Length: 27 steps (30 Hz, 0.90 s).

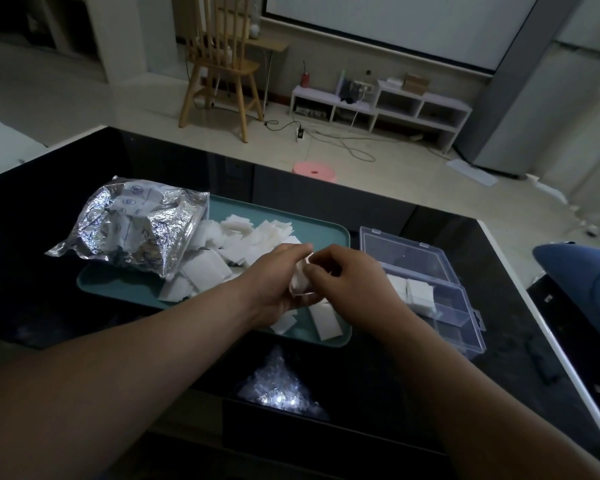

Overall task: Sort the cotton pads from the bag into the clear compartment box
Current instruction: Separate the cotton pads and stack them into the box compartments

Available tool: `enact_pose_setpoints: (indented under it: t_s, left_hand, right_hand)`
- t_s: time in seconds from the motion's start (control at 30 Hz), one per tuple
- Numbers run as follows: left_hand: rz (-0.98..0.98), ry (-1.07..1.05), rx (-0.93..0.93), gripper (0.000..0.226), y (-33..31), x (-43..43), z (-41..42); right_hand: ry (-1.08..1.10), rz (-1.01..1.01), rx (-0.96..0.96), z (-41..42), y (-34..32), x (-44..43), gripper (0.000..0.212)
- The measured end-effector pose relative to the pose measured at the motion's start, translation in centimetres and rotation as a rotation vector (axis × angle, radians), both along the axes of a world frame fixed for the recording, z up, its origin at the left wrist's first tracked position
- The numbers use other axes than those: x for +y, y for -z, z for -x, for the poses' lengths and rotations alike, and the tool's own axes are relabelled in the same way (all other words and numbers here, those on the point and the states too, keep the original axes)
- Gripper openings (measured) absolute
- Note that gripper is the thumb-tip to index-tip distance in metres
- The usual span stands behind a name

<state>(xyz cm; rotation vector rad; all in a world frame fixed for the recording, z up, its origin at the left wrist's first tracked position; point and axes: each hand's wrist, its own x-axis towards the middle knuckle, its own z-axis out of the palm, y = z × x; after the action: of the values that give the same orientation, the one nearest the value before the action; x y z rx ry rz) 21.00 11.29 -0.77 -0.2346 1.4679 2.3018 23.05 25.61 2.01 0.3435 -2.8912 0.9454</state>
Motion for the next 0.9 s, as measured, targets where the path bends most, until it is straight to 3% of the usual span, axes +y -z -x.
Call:
enact_pose_setpoints:
  t_s: [0.17,0.3,0.37,0.47,0.57,0.63,0.77,0.9]
  left_hand:
    - [-0.066,-0.107,-0.194,0.021,0.2,-0.9,1.1]
    - [-0.041,-0.084,-0.190,0.021,0.3,-1.1,1.2]
    - [-0.011,-0.065,-0.178,0.020,0.4,-1.0,1.2]
    - [0.016,-0.056,-0.172,0.018,0.4,-1.0,1.0]
    - [0.056,-0.081,-0.166,0.018,0.4,-1.3,0.9]
    - [0.066,-0.080,-0.151,0.019,0.6,-1.3,1.1]
    - [0.092,-0.035,-0.084,0.007,0.2,-1.2,1.0]
    - [0.066,0.151,0.038,0.016,-0.4,-0.7,0.4]
  right_hand:
    - [0.080,-0.111,-0.040,0.5,0.1,1.4,0.008]
    - [0.082,-0.532,-0.244,-0.1,1.1,0.7,0.027]
    - [0.059,-0.697,-0.191,-0.8,1.9,-0.1,0.033]
    - [0.038,-0.732,-0.103,-1.3,2.6,-0.9,0.029]
    - [0.034,-0.622,-0.196,-0.8,2.4,-0.8,0.025]
    - [0.074,-0.403,-0.264,-0.1,1.8,-0.1,0.017]
    - [0.195,0.057,-0.194,1.0,-0.2,0.9,0.011]
    - [0.160,0.196,-0.201,0.9,-0.2,-0.2,0.017]
